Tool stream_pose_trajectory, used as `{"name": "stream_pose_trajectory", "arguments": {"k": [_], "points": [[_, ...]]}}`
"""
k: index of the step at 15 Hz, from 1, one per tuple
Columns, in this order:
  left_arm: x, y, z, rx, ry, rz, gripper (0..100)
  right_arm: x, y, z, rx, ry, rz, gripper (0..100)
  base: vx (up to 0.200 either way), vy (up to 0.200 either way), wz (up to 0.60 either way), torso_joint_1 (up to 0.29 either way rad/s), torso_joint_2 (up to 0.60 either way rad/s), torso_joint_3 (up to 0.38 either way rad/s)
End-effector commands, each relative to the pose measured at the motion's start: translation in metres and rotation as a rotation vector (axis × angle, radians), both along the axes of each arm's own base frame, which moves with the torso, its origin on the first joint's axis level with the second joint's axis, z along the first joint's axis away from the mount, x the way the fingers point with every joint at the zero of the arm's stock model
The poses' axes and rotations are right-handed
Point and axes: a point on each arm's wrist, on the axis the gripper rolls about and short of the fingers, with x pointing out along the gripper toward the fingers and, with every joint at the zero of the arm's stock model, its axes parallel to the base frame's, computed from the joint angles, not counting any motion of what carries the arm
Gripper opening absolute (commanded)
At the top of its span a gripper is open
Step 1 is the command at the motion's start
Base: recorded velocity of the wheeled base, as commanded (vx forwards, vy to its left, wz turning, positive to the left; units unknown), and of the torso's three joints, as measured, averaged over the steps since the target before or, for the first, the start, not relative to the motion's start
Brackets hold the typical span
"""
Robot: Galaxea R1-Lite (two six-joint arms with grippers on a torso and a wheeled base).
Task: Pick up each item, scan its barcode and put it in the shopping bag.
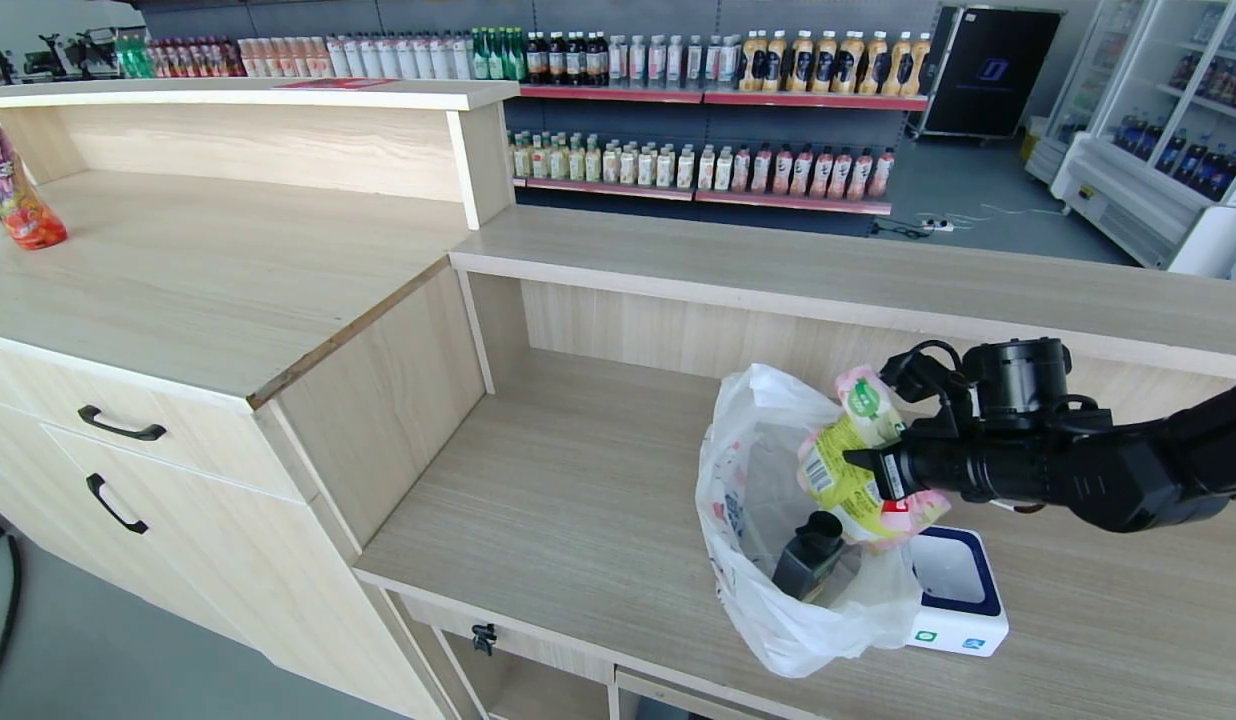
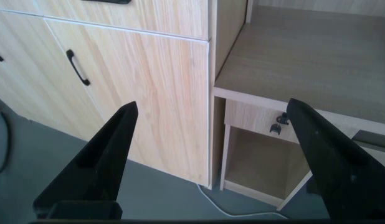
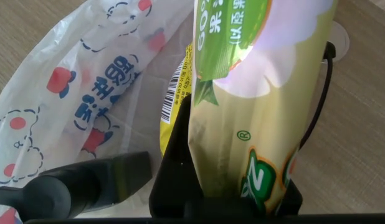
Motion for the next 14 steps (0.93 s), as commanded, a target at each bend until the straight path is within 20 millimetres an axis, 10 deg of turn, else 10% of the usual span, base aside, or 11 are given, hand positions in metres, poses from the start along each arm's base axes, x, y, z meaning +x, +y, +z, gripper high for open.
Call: {"name": "stream_pose_trajectory", "arguments": {"k": [1,9,10,14], "points": [[0.0,0.0,0.0,0.0,0.0,0.001,100,0.001,0.0,0.0,0.0,0.0,0.001,0,0.0,0.0,0.0,0.0,0.0,0.0],[0.0,0.0,0.0,0.0,0.0,0.001,100,0.009,0.002,-0.001,0.001,-0.009,0.001,0,0.0,0.0,0.0,0.0,0.0,0.0],[0.0,0.0,0.0,0.0,0.0,0.001,100,0.011,0.002,0.0,0.004,-0.013,0.001,100,0.0,0.0,0.0,0.0,0.0,0.0],[0.0,0.0,0.0,0.0,0.0,0.001,100,0.012,0.003,0.004,0.006,-0.025,0.004,100,0.0,0.0,0.0,0.0,0.0,0.0]]}}
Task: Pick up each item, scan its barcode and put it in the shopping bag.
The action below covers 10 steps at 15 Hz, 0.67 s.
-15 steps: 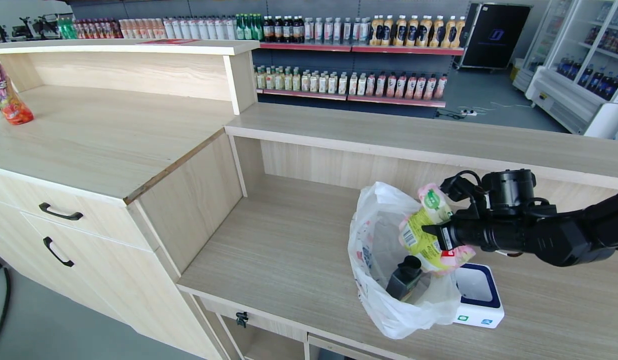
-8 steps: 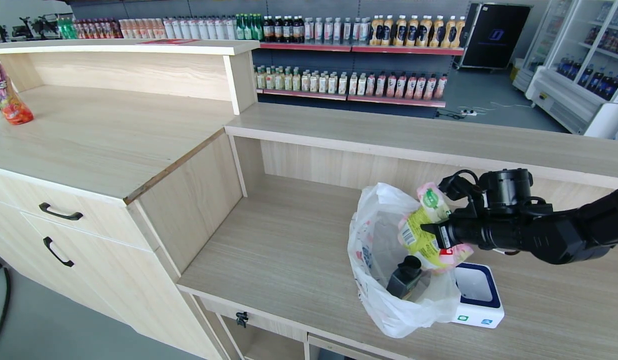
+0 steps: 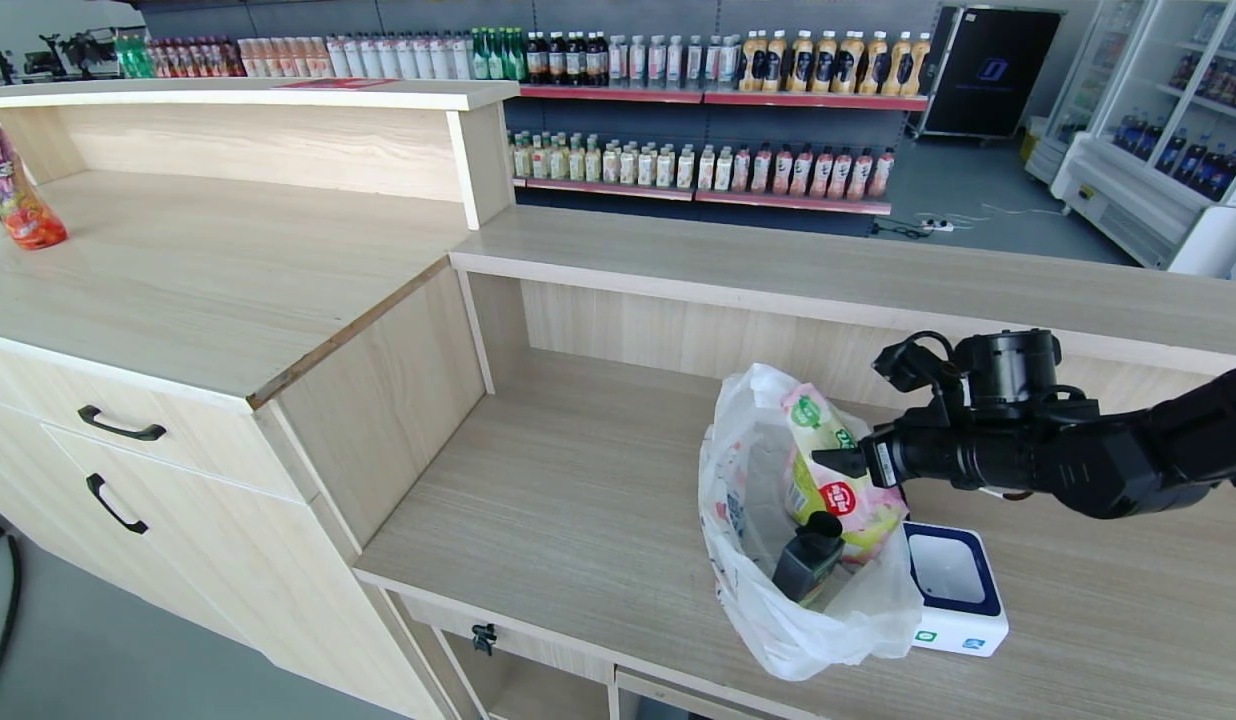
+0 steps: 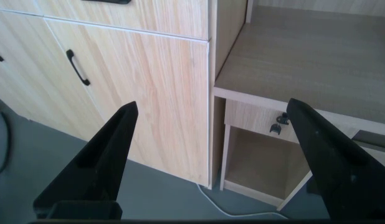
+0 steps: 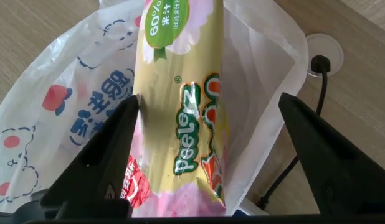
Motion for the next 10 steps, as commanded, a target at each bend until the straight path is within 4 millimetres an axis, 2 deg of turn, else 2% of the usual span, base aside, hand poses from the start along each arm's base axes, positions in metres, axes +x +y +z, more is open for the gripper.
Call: {"name": "stream_pose_trajectory", "arguments": {"k": [1,4,6,8,10], "points": [[0.0,0.0,0.0,0.0,0.0,0.001,100,-0.001,0.001,0.003,0.004,-0.009,0.006,100,0.0,0.0,0.0,0.0,0.0,0.0],[0.0,0.0,0.0,0.0,0.0,0.001,100,-0.009,0.001,0.025,0.036,-0.064,0.056,100,0.0,0.0,0.0,0.0,0.0,0.0],[0.0,0.0,0.0,0.0,0.0,0.001,100,-0.018,0.0,0.046,0.043,-0.125,0.079,100,0.0,0.0,0.0,0.0,0.0,0.0],[0.0,0.0,0.0,0.0,0.0,0.001,100,-0.035,0.0,0.073,0.067,-0.198,0.121,100,0.0,0.0,0.0,0.0,0.0,0.0],[0.0,0.0,0.0,0.0,0.0,0.001,100,-0.061,-0.001,0.102,0.057,-0.294,0.152,100,0.0,0.0,0.0,0.0,0.0,0.0]]}}
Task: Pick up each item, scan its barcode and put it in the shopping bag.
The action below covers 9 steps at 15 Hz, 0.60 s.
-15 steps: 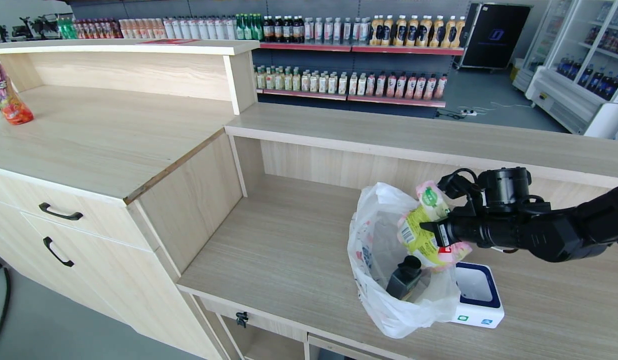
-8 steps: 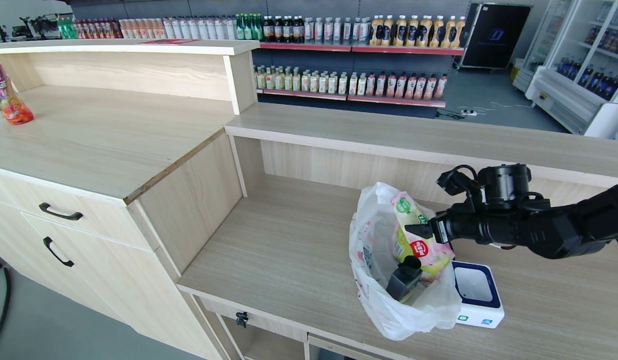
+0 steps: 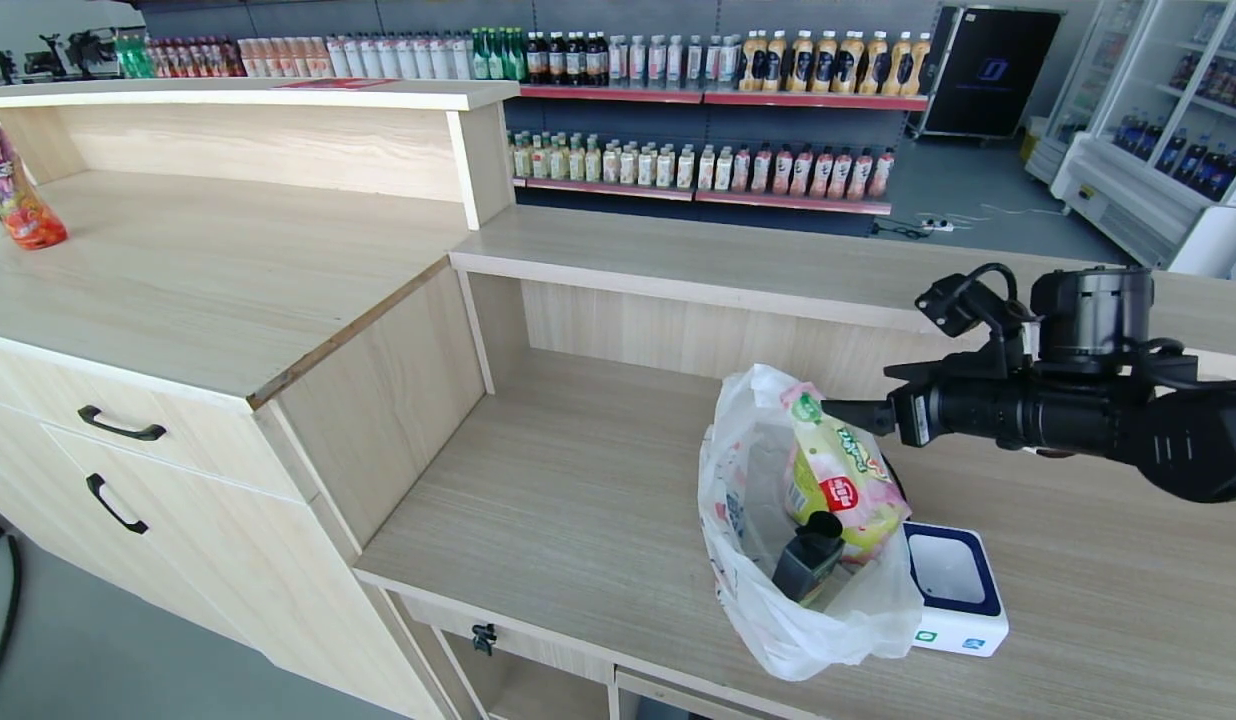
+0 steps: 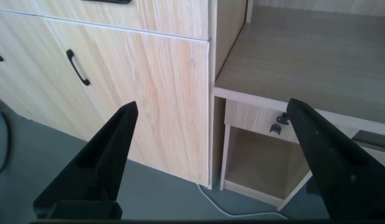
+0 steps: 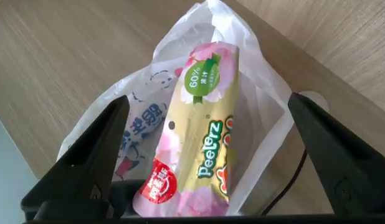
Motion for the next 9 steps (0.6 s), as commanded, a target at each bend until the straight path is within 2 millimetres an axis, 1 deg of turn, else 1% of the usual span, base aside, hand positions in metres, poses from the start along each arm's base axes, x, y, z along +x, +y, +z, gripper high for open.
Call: {"name": "stream_pose_trajectory", "arguments": {"k": [1,3,4,5,6,7,8,9], "points": [[0.0,0.0,0.0,0.0,0.0,0.001,100,-0.04,-0.003,0.045,-0.005,-0.153,0.026,100,0.0,0.0,0.0,0.0,0.0,0.0],[0.0,0.0,0.0,0.0,0.0,0.001,100,-0.059,-0.008,0.058,-0.009,-0.203,0.017,100,0.0,0.0,0.0,0.0,0.0,0.0],[0.0,0.0,0.0,0.0,0.0,0.001,100,-0.063,-0.009,0.06,-0.008,-0.211,0.016,100,0.0,0.0,0.0,0.0,0.0,0.0],[0.0,0.0,0.0,0.0,0.0,0.001,100,-0.076,-0.014,0.069,-0.025,-0.252,0.007,100,0.0,0.0,0.0,0.0,0.0,0.0],[0.0,0.0,0.0,0.0,0.0,0.001,100,-0.082,-0.017,0.075,-0.062,-0.296,-0.001,100,0.0,0.0,0.0,0.0,0.0,0.0],[0.0,0.0,0.0,0.0,0.0,0.001,100,-0.09,-0.027,0.085,-0.136,-0.353,-0.056,100,0.0,0.0,0.0,0.0,0.0,0.0],[0.0,0.0,0.0,0.0,0.0,0.001,100,-0.099,-0.033,0.1,-0.155,-0.381,-0.095,100,0.0,0.0,-0.6,0.012,0.0,0.002],[0.0,0.0,0.0,0.0,0.0,0.001,100,-0.109,-0.035,0.117,-0.155,-0.391,-0.111,100,0.0,0.0,-0.6,0.002,0.0,0.002]]}}
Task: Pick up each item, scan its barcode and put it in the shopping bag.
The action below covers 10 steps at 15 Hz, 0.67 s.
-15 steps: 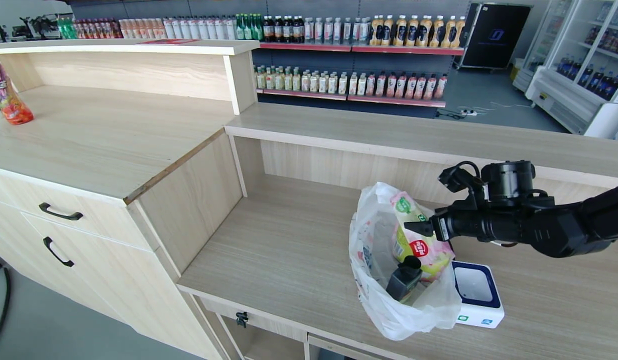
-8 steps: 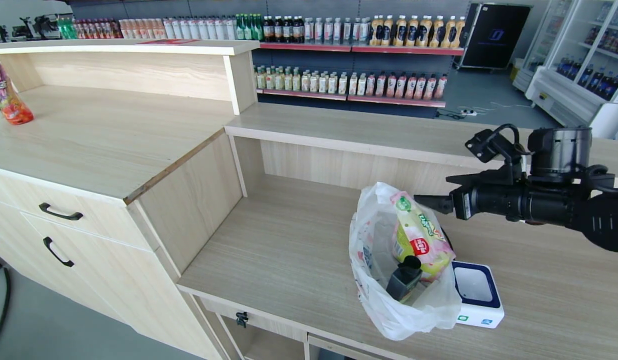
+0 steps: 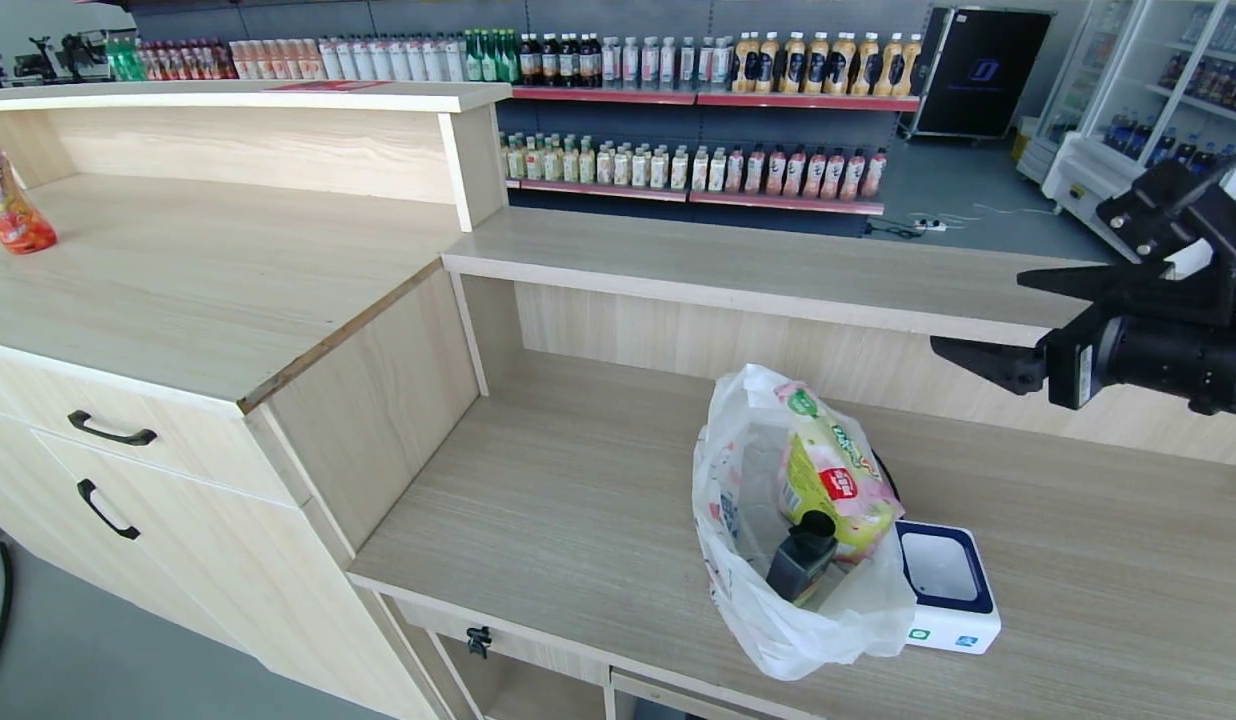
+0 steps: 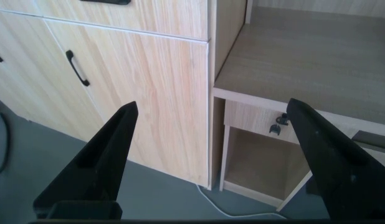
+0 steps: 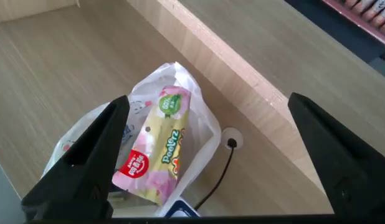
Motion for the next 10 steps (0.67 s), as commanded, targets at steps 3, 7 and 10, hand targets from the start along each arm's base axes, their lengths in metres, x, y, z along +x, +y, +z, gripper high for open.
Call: {"name": "stream_pose_trajectory", "arguments": {"k": [3,7,10], "points": [[0.0,0.0,0.0,0.0,0.0,0.001,100,-0.059,-0.012,0.083,0.072,-0.092,-0.197,100,0.0,0.0,-0.6,0.004,0.0,0.001],[0.0,0.0,0.0,0.0,0.0,0.001,100,-0.114,-0.021,0.084,0.133,-0.03,-0.38,100,0.0,0.0,-0.6,0.004,0.0,0.004],[0.0,0.0,0.0,0.0,0.0,0.001,100,-0.179,-0.027,0.013,0.167,0.047,-0.419,100,0.0,0.0,0.0,0.0,0.0,0.0]]}}
